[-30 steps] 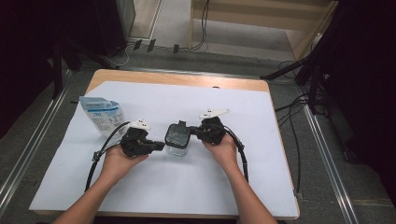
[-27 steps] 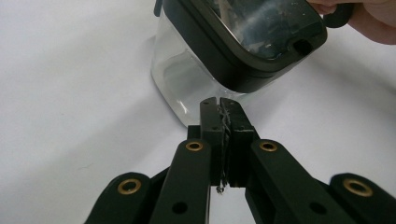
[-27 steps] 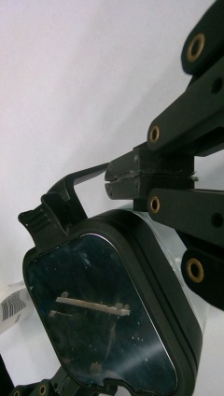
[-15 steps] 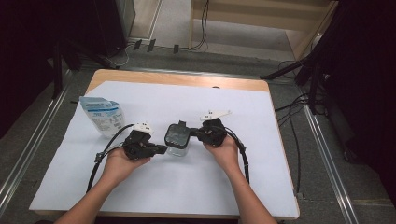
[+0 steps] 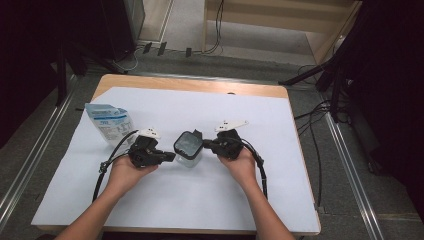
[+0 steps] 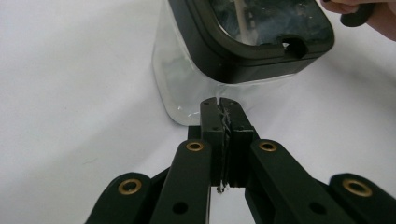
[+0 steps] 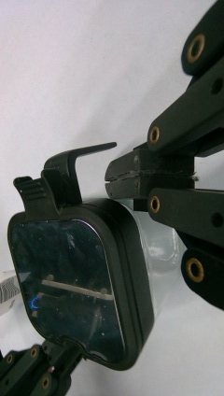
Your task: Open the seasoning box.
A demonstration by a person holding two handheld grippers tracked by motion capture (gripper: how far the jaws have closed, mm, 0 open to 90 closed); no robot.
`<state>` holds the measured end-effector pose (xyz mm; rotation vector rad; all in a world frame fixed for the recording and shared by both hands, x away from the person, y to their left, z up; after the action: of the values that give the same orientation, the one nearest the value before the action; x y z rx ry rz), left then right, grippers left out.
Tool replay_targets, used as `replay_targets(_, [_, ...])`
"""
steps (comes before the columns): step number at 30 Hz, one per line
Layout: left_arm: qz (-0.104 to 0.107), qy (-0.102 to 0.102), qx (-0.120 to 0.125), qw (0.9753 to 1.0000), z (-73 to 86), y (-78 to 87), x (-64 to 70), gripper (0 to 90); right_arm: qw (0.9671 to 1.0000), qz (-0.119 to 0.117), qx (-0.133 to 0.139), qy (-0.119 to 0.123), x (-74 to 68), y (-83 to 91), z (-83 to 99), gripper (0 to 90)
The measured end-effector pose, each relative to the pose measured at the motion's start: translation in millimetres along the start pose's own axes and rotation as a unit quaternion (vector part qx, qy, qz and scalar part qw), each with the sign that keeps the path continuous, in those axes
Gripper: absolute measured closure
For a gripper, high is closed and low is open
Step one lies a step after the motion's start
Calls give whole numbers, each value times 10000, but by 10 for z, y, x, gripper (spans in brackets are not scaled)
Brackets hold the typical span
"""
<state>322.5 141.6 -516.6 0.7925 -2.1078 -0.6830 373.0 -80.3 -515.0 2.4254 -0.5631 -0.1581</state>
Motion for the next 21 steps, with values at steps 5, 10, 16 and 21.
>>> replay_targets(5, [34, 66, 5, 10000, -20, -13, -42, 899, 10000, -21, -17, -21, -34, 32, 21, 900])
replay_targets(10, [45, 109, 0, 9999, -43, -30, -68, 899, 10000, -21, -29, -43, -59, 58, 35, 900])
replay_targets(16, [38, 81, -40, 10000, -85, -72, -76, 900, 10000, -51, 15, -76, -126, 108, 51, 900])
replay_targets(21, [45, 86, -50, 9999, -120, -99, -83, 900, 9999, -20, -21, -146, -180, 164, 80, 900])
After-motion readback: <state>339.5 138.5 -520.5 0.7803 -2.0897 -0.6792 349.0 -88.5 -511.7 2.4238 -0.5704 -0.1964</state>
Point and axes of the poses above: each handheld gripper's, and its own axes: y roughly backward along the jaws, z roughly out of its underside, x roughly to its right, the point moved 4 cm from there along -y, roughly forward along the jaws, and after that the axes turned 15 degrees about y, right-handed, at the moved point
